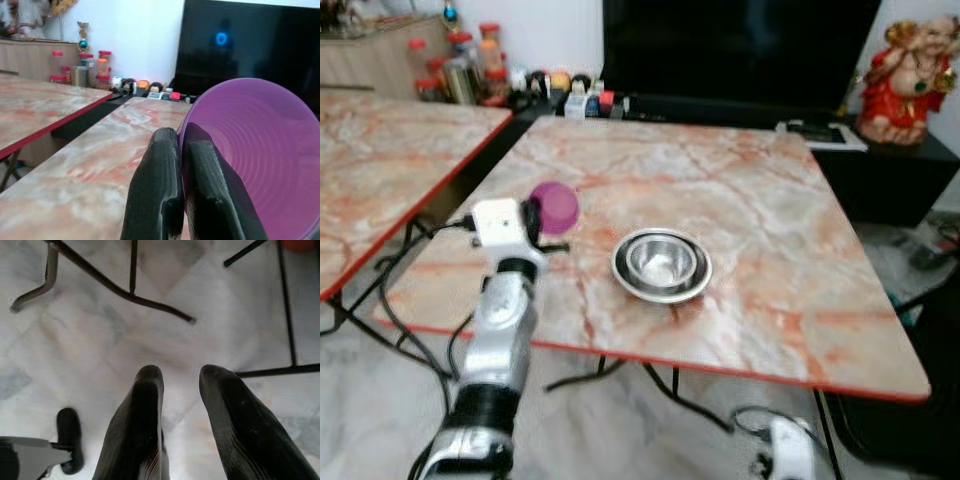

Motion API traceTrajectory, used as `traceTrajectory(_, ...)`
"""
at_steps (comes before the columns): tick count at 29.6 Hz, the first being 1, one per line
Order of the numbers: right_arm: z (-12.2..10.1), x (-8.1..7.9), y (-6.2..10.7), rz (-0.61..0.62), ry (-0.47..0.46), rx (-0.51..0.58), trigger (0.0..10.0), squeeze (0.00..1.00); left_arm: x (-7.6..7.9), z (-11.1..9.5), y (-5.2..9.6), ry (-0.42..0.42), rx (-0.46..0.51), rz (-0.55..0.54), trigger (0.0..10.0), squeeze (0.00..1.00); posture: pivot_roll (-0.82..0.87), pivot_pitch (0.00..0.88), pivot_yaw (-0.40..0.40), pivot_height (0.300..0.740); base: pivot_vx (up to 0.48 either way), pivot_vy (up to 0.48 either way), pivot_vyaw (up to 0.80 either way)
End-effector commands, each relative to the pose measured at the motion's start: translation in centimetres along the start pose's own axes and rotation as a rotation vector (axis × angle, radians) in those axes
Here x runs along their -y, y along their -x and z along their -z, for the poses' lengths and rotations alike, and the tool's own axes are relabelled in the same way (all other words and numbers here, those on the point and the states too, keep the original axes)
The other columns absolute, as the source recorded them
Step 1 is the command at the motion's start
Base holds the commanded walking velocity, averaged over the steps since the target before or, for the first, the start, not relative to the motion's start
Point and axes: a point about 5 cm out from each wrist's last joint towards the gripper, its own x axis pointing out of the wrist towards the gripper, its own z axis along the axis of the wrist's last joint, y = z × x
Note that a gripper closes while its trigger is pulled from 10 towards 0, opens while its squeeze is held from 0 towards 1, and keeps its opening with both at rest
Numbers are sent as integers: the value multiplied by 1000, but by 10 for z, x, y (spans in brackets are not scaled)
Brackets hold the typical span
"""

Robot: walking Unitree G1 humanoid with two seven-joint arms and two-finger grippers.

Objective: Setting the table

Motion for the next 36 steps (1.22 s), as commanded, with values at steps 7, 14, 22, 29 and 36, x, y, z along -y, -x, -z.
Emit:
traceTrajectory(7, 4, 13, 2, 36, 3, -10, 10000, 0, 28, 3, -5, 113, -40, 106, 10000, 0, -9, 0, -25, 740, 56, 0, 0)
traceTrajectory(14, 8, 17, 3, 44, -2, -14, 10000, 0, 38, -6, -33, 194, -108, 80, 10000, 0, -22, 0, -28, 740, 0, 0, 0)
traceTrajectory(22, 16, 29, 6, 68, -7, -22, 10000, 0, 50, -6, -52, 304, -236, 34, 10000, 0, -48, 0, -28, 740, 0, 0, 0)
traceTrajectory(29, 33, 44, 13, 105, -17, -43, 10000, 0, 55, 5, -60, 229, -385, 9, 10000, 0, -108, 0, -20, 740, 0, 0, 0)
traceTrajectory(36, 48, 56, 20, 141, -32, -60, 10000, 0, 58, 19, -56, 207, -485, -10, 10000, 0, -155, 0, -5, 740, 0, 0, 0)
